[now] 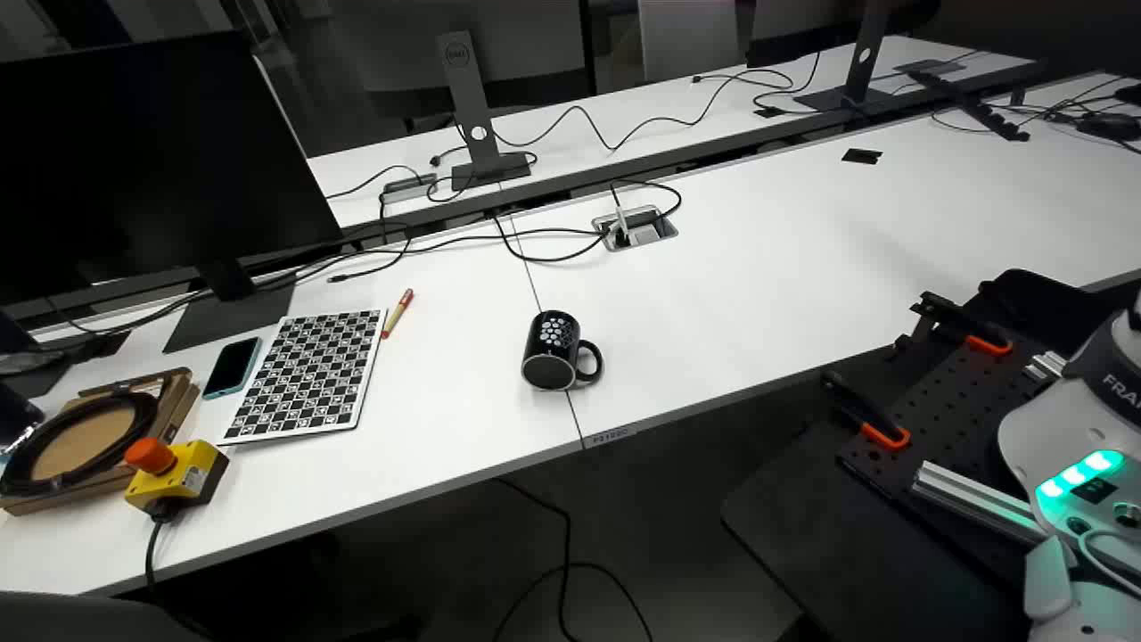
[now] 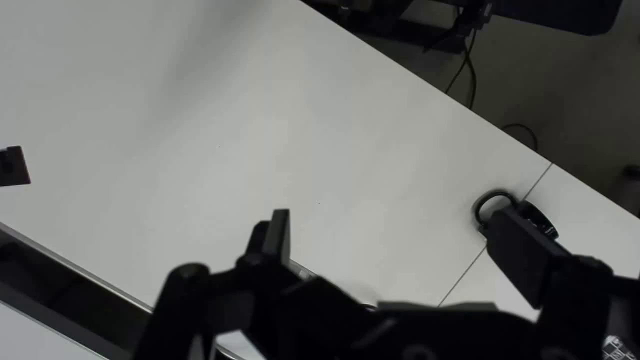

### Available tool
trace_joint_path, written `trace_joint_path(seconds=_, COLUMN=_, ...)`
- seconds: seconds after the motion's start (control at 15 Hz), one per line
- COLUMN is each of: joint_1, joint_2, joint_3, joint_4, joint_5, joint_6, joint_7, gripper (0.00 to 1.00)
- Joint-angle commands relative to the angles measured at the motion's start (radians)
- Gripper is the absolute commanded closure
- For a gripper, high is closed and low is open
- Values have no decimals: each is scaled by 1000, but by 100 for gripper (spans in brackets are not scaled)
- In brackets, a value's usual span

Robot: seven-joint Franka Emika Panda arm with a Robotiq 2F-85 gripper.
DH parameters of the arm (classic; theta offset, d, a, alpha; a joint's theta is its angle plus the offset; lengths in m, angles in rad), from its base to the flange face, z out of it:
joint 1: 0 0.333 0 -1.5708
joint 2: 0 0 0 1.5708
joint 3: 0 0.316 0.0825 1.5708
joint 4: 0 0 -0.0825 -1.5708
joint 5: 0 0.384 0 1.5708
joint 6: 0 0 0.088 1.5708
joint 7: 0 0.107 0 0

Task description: Pick the cup and put it upright on the table

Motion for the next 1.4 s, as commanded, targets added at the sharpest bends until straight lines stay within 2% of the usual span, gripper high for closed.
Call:
trace_joint_path(seconds=0.0, joint_1=2, joint_2=1, joint_3=-1, joint_4=2, joint_5=0, joint_6=-2, joint_7=1, gripper=0)
trace_joint_path(seconds=0.6, joint_1=43, joint_2=57, joint_3=16, joint_4=13, joint_5=86, joint_6=-73, joint_7=-20, gripper=0)
trace_joint_path(seconds=1.07, joint_1=79, joint_2=138, joint_3=47, joint_4=20, joint_5=205, joint_6=-143, joint_7=-31, gripper=0)
trace_joint_path(seconds=1.27, joint_1=71, joint_2=175, joint_3=92, joint_4=10, joint_5=122, joint_6=-76, joint_7=93, gripper=0)
trace_joint_path(seconds=1.33, joint_1=71, joint_2=147, joint_3=76, joint_4=0, joint_5=160, joint_6=-100, joint_7=36, gripper=0)
